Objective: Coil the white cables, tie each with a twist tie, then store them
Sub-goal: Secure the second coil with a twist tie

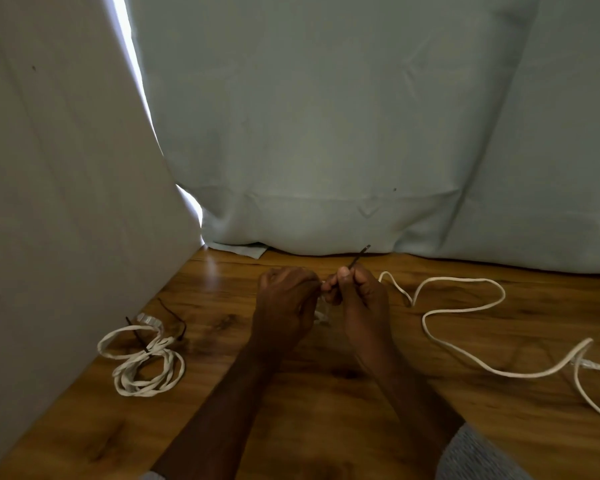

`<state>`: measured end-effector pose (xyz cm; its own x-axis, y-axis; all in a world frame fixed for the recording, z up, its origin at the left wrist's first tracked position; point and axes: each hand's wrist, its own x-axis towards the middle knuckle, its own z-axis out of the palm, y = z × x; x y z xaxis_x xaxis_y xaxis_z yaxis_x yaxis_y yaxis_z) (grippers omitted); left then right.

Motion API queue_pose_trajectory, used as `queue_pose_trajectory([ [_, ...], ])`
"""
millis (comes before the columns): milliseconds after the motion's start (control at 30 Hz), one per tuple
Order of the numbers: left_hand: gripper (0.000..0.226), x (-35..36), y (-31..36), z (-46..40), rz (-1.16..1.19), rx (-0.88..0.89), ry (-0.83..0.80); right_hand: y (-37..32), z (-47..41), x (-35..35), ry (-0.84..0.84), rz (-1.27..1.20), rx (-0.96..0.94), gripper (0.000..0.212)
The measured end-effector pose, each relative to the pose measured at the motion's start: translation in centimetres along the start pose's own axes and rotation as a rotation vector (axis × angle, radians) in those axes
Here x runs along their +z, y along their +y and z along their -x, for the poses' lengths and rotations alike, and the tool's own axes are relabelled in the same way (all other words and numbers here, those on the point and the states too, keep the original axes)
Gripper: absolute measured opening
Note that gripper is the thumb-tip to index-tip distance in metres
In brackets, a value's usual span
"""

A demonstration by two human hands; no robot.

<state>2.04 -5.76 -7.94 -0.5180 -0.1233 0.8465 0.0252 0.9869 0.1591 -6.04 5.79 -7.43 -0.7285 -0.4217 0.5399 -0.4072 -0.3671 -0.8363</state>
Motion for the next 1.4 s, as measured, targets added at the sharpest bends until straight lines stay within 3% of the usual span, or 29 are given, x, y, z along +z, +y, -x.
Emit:
queue_pose_trajectory([
  [267, 0.013, -0.6, -0.2, 0.3, -0.037, -0.014, 0.04, -1.0, 0.6, 0.5, -0.068, 0.238, -0.166, 0.028],
  [367, 0.013, -0.4, -0.5, 0.8, 0.006, -0.104, 0.027, -0.9, 0.6, 0.5, -0.114, 0.261, -0.221, 0.029],
  [500, 0.008, -1.4, -0.7, 1.0, 0.274, -0.366, 0.107, -0.9, 0.5, 0.7, -0.213, 0.267, -0.219, 0.022],
  [633, 0.009, -2.8, -0.5, 1.6, 0.492, -0.837, 0.267, -0.4, 0.5, 0.5, -0.182, 0.327, -0.184, 0.035],
  [767, 0.009, -4.1, -0.8, 2.5, 0.569, -1.038, 0.27, 0.3, 1.0, 1.0, -0.231, 0.321, 0.012, 0.028],
  [1000, 0.016, -6.0, -0.7, 4.6, 0.382, -1.011, 0.142, 0.3, 2.4, 2.4, -0.368, 0.374, 0.161, 0.012],
  [1100, 0.019, -7.6, -1.1, 5.9, 0.281, -0.982, 0.124, 0.5, 2.8, 3.7, -0.412, 0.382, 0.222, 0.016],
  [1267, 0.03, -10.2, -1.8, 7.5, -0.105, -0.842, 0.013, 1.0, 3.6, 7.3, -0.444, 0.442, 0.225, 0.011],
  [1400, 0.019, -10.9, -2.6, 8.1, -0.309, -0.836, -0.05, 1.5, 3.8, 10.1, -0.46, 0.534, 0.175, 0.003],
])
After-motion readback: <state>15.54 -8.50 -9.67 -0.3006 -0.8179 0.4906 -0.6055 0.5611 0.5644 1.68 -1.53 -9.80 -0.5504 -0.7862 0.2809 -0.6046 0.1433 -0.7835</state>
